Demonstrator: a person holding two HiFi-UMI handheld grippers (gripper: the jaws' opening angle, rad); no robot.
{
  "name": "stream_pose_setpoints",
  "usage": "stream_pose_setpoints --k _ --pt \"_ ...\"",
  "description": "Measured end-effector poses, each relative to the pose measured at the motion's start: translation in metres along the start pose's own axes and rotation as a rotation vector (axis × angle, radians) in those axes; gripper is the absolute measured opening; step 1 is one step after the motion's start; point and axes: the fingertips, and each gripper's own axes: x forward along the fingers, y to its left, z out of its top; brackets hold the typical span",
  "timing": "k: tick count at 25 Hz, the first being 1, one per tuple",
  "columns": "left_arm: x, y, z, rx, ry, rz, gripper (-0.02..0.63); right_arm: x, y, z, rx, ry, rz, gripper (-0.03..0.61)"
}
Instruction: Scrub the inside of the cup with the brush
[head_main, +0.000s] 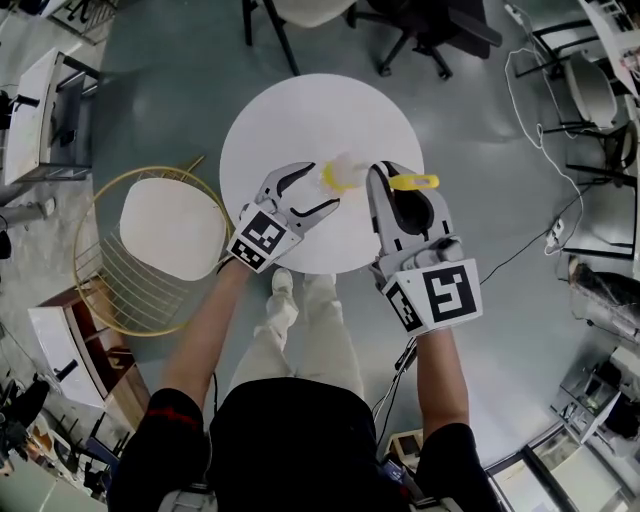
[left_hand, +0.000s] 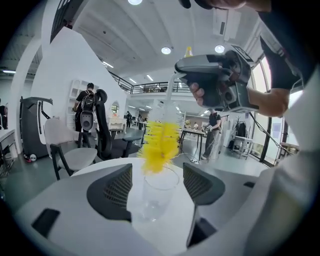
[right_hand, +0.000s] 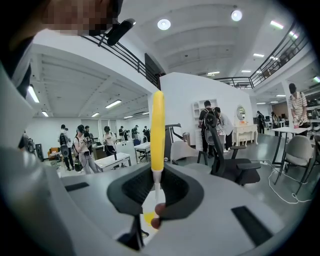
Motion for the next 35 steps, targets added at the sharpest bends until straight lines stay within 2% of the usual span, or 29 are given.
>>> stream_pose_setpoints --k 4,14,18,26,35 --pt "0.009 -0.001 -0.004 0.033 0.012 -0.024 0.339 0.001 -0.001 -0.003 0.006 0.002 -0.004 0.049" --pt "0.028 -0.001 -0.035 0.117 0.11 -0.023 0.341 -0.001 -0.007 -0.004 0.026 -0.001 -0.008 0.049" --pt "0.031 -0.004 -0.043 0.185 0.146 -0.035 0.341 -0.002 -0.01 -0.005 0.033 0.002 -0.013 0.049" --pt "0.035 0.004 -0.05 0.135 0.144 -0.001 0.337 -0.003 -0.011 -0.01 0.042 0.008 -0.018 0.049" --pt "0.035 -0.001 -0.049 0.148 0.145 -0.026 0.293 -0.004 -0.009 -0.007 0.041 0.005 -0.008 0.049"
